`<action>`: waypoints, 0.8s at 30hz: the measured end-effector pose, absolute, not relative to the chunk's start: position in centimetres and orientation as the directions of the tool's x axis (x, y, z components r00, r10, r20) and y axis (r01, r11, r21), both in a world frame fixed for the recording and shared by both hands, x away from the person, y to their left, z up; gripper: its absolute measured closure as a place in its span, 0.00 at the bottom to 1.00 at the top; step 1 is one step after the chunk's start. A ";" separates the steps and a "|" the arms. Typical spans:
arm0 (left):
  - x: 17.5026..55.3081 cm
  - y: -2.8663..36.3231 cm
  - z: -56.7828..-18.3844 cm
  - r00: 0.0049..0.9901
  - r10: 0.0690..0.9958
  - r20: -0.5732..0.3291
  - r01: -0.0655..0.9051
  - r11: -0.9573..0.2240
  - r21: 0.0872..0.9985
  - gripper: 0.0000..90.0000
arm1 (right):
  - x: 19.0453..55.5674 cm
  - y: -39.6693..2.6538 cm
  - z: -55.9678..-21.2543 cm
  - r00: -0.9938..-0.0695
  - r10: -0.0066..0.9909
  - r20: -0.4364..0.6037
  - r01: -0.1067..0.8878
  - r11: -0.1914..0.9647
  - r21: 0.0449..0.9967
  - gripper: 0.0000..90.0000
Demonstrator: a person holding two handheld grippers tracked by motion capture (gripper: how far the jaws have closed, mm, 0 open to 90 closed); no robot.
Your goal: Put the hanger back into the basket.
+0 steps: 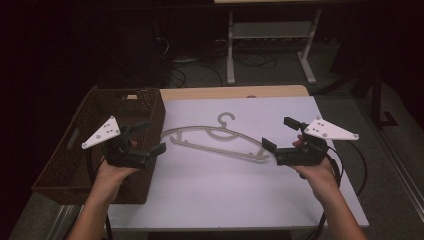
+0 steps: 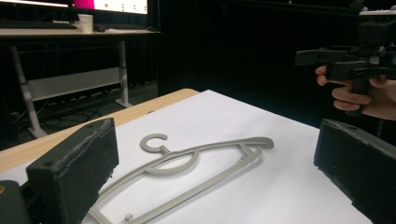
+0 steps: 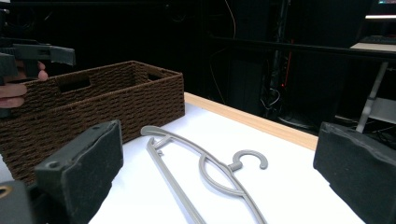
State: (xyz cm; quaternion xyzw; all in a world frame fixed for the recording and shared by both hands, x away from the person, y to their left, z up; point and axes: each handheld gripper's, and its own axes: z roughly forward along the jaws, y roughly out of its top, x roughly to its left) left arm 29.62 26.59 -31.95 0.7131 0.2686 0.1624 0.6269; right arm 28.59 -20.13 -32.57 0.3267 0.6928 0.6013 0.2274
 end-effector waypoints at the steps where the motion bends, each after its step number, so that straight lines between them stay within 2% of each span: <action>1: 29.6 26.5 -31.9 0.806 0.583 -0.102 0.177 -0.074 0.981 0.00 | 28.6 -20.1 -32.6 -0.683 0.726 0.078 0.180 0.064 0.982 0.01; 13: 29.4 23.1 -32.8 0.843 0.527 -0.106 0.217 -0.154 0.964 0.00 | 29.3 -19.8 -33.1 -0.681 0.728 0.076 0.229 0.113 0.967 0.01; 21: 29.5 21.3 -34.3 0.848 0.518 -0.115 0.250 -0.199 0.948 0.00 | 30.5 -19.5 -34.2 -0.692 0.716 0.089 0.306 0.179 0.935 0.14; 24: 29.3 20.6 -35.5 0.852 0.510 -0.116 0.260 -0.221 0.940 0.00 | 31.5 -19.3 -35.2 -0.692 0.715 0.100 0.362 0.224 0.905 0.26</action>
